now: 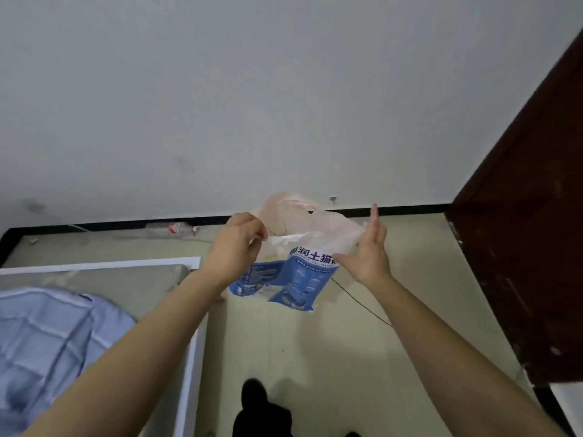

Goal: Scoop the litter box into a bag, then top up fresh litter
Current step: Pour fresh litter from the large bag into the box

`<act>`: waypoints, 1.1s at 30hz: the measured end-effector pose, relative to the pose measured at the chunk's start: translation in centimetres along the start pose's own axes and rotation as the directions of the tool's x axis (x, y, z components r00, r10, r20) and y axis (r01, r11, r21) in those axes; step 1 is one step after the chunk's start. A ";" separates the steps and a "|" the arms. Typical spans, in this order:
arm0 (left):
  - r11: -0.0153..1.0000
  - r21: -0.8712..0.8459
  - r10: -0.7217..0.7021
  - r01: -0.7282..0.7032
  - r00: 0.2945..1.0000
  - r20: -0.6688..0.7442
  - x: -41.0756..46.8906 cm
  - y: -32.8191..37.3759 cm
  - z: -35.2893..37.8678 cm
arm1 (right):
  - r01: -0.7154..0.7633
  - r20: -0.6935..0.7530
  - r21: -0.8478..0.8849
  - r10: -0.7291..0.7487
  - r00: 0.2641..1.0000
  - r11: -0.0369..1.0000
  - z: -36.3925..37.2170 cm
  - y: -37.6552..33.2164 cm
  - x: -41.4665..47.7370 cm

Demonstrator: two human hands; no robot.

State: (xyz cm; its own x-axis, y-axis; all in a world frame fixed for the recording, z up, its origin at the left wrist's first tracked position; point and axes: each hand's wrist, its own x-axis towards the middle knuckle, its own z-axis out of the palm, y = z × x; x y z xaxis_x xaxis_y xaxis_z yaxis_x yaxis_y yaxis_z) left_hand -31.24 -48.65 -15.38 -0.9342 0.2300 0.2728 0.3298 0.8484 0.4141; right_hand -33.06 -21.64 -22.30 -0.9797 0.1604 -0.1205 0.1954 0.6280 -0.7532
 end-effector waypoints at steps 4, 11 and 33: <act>0.995 -0.009 -0.097 0.097 0.995 -0.003 5.2 -12.0 1.3 | 0.089 0.156 -0.149 -0.065 0.986 0.985 6.7 -5.6 10.7; 0.943 -0.057 -0.319 0.327 0.941 0.114 14.0 -32.6 4.0 | 0.138 0.210 -0.310 -0.074 0.975 0.941 21.3 -12.9 24.1; 0.896 0.207 -0.433 0.393 0.877 0.208 30.2 -69.8 34.9 | 0.127 0.357 -0.236 -0.035 0.933 0.963 59.4 1.8 57.9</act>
State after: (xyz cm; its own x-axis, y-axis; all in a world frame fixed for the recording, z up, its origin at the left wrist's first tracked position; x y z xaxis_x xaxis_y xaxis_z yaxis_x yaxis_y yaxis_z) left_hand -87.27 -84.23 -66.36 -0.9905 -0.0661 -0.1204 -0.0996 0.9491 0.2988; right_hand -92.07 -56.49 -69.02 -0.9373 -0.1446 -0.3172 0.0748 0.8053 -0.5881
